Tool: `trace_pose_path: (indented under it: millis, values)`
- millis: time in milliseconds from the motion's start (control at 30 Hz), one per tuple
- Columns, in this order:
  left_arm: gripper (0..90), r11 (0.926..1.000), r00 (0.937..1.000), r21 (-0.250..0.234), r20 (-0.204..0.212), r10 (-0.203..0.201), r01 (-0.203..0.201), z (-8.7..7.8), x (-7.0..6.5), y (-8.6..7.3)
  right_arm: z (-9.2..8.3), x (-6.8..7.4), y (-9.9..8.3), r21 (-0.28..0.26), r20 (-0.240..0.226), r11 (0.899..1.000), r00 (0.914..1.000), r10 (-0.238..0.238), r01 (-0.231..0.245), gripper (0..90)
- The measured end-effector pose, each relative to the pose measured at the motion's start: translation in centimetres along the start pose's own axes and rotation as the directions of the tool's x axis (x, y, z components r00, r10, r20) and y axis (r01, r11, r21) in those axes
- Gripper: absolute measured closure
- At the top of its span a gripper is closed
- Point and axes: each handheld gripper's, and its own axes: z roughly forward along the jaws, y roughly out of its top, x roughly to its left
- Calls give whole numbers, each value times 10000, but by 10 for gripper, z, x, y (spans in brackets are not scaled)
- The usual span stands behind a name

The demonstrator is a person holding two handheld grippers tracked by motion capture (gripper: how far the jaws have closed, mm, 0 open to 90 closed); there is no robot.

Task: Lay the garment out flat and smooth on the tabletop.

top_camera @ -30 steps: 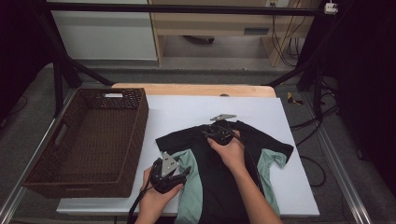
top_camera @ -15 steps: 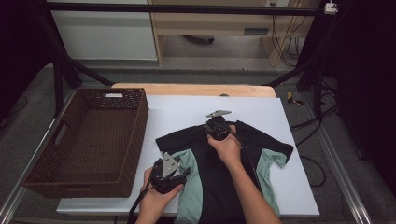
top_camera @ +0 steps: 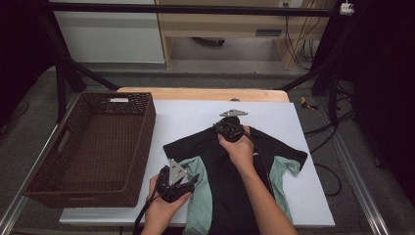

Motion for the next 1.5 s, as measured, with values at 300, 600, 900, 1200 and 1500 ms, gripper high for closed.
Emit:
trace_pose_path:
  millis: [300, 600, 900, 1200, 1500]
  values:
    - [379, 10000, 9997, 27, -227, -75, 75, 1, 5, 0, -22, -2, -19, -75, -54, 10000, 10000, 49, -49, 708]
    - [296, 9994, 9983, -85, -467, -349, 345, 0, 10, -1, -53, -1, -38, -445, -275, 9988, 9994, 186, -198, 663]
    - [255, 9994, 9986, 38, -394, -343, 345, 3, 9, -2, -79, 3, -49, -609, -294, 9981, 9995, 86, -104, 521]
    - [214, 9988, 9977, -47, -458, -498, 497, 1, 10, -2, -104, 5, -57, -956, -238, 9954, 9997, -64, 41, 361]
    - [171, 9983, 9982, -300, -327, -507, 497, -2, 11, 2, -133, -3, -68, -1567, 141, 9876, 9999, 55, -32, 152]
